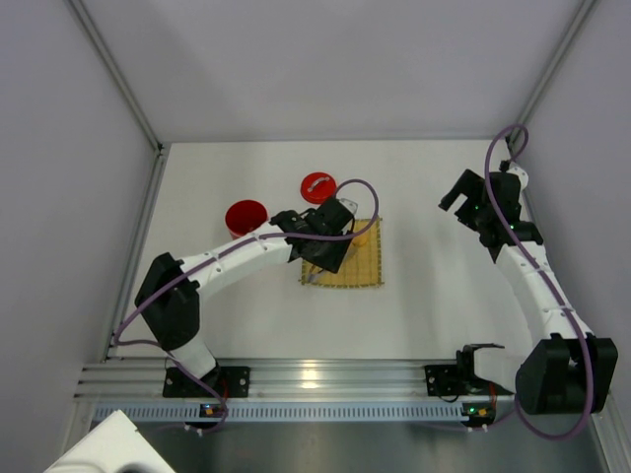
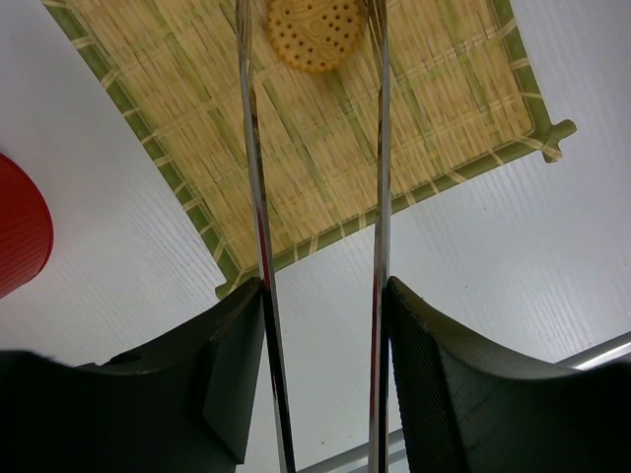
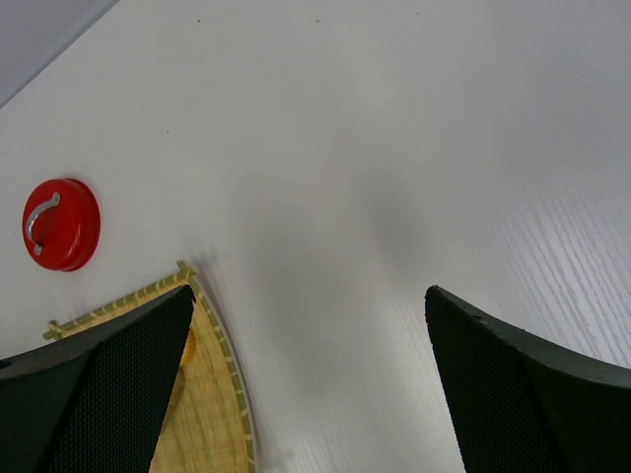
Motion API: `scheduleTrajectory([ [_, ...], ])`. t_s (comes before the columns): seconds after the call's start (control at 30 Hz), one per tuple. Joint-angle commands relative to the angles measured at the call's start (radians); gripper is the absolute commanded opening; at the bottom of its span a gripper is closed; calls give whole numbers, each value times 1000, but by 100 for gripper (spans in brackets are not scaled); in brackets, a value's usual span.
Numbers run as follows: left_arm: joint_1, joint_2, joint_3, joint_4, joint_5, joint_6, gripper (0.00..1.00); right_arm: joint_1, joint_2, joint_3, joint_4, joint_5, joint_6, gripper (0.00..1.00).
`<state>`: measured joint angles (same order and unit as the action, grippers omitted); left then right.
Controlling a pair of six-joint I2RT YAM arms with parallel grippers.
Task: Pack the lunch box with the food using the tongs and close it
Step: Pick up the fake food from the plate, then place the fake food in the packing box.
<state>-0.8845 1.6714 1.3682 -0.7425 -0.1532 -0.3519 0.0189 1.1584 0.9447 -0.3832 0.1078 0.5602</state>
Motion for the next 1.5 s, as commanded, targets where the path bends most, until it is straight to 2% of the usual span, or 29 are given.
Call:
scheduleTrajectory([
  [0.0,1,-4,-11,51,1,8,55,9,-34,29,29,15,-13,100],
  [0.47,1,-32,-8,20,1,7,43,7,-37,28,27,16,-14,99],
  [1.07,2,-203,69,-135,-155,11,44,7,-31,32,30,17,-14,100],
  [1.47,107,-361,107,-228,-275,11,44,9,-23,43,30,6,-8,99],
])
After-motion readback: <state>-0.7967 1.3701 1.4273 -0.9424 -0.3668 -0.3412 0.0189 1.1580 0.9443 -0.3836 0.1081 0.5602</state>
